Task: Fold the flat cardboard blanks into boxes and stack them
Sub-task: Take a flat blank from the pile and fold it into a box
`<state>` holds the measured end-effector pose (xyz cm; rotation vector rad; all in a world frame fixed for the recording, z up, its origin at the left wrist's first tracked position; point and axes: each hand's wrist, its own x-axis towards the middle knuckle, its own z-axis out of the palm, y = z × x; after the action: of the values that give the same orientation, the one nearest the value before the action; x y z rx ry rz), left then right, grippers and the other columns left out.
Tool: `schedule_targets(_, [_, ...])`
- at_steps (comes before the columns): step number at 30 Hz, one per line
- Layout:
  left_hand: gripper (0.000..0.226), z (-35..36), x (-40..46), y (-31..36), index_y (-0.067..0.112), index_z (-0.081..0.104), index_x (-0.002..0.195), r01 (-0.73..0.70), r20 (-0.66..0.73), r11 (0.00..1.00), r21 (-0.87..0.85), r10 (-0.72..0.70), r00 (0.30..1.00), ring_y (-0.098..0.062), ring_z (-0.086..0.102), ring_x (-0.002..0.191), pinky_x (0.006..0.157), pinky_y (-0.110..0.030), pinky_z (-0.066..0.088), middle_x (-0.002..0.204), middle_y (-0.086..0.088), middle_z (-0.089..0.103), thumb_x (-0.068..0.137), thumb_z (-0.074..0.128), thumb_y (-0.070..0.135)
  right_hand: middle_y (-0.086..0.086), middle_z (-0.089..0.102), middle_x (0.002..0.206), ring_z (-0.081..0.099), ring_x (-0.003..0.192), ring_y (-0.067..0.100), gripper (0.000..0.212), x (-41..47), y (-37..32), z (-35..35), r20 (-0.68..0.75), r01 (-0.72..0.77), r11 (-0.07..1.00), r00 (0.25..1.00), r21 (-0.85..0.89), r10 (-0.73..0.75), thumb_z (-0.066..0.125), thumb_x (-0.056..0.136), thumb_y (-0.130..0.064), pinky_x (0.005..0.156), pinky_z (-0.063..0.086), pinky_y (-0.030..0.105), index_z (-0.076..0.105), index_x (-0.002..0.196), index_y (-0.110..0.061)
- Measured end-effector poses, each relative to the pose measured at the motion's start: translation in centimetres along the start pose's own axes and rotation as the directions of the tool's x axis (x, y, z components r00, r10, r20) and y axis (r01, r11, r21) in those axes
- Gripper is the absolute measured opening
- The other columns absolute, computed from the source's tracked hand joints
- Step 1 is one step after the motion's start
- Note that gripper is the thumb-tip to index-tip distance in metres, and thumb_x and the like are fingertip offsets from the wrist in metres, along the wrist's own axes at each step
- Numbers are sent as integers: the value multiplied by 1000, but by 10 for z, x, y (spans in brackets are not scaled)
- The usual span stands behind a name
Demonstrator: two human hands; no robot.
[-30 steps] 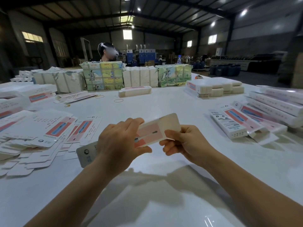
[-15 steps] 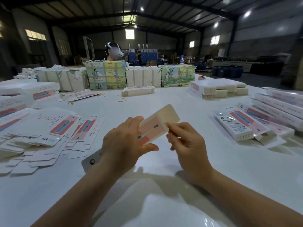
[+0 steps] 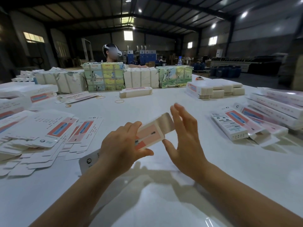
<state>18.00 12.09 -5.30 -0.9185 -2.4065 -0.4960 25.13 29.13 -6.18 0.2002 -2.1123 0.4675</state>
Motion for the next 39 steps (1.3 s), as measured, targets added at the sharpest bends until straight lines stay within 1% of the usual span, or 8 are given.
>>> schedule_targets(5, [85,2,-1,2,22,41,136,21,19,1000,-21,-21,1000,-18,58,91,72,-31,53,115,1,58,68,56,71,20,62,121,59,112,37,65,-5,-8,7,-7,55,996,998,65,-55,67,74,7,100,34,66,41,134,5])
schedule_targets(12, [92,7,1,9,22,39,135,42,41,999,22,-42,998,-17,58,94,77,-31,52,116,3,56,61,32,76,6,55,131,64,107,31,73,-11,-21,13,118,-178,958,981,226,155,61,86,4,113,1,13,20,133,-32])
schedule_targets(18, [78,3,0,4,29,39,134,64,49,994,-89,-60,997,-15,57,95,75,-31,51,118,7,56,70,59,70,-10,33,143,33,134,9,73,1,-8,1,-52,-178,943,978,281,200,64,80,-24,114,25,24,28,142,-22])
schedule_targets(21, [75,3,-1,5,31,39,134,54,43,992,-113,-50,998,-12,53,93,72,-26,44,117,10,55,72,63,66,-9,46,137,44,126,10,84,9,0,-6,363,-610,503,782,612,507,74,74,-29,107,36,27,28,145,-27])
schedule_targets(23, [77,5,-2,9,30,39,133,40,66,994,-99,-33,997,-13,54,95,73,-27,45,117,10,54,70,62,68,7,63,113,61,107,24,54,7,5,-2,519,-672,326,730,665,445,72,79,-11,98,49,41,50,129,-15])
schedule_targets(28, [68,7,-1,16,28,44,123,49,58,998,-50,-46,997,-13,53,86,68,-27,45,109,10,55,71,58,70,-4,62,120,57,104,4,37,-8,-10,10,225,-367,877,925,311,307,52,96,-16,85,41,5,52,133,-16])
schedule_targets(33, [64,9,0,19,27,44,121,35,28,999,38,-36,999,-15,54,86,62,-26,37,107,9,55,75,47,72,2,50,137,49,114,10,46,-13,-12,17,283,-339,920,918,197,277,39,101,-19,84,23,-8,32,146,-15])
schedule_targets(39, [71,4,-2,12,15,55,121,-22,-48,997,74,26,999,-23,60,79,58,-28,40,99,-2,63,68,71,60,-7,70,111,61,112,14,27,1,-6,6,475,-630,346,764,695,436,50,97,-15,105,42,38,69,107,-32])
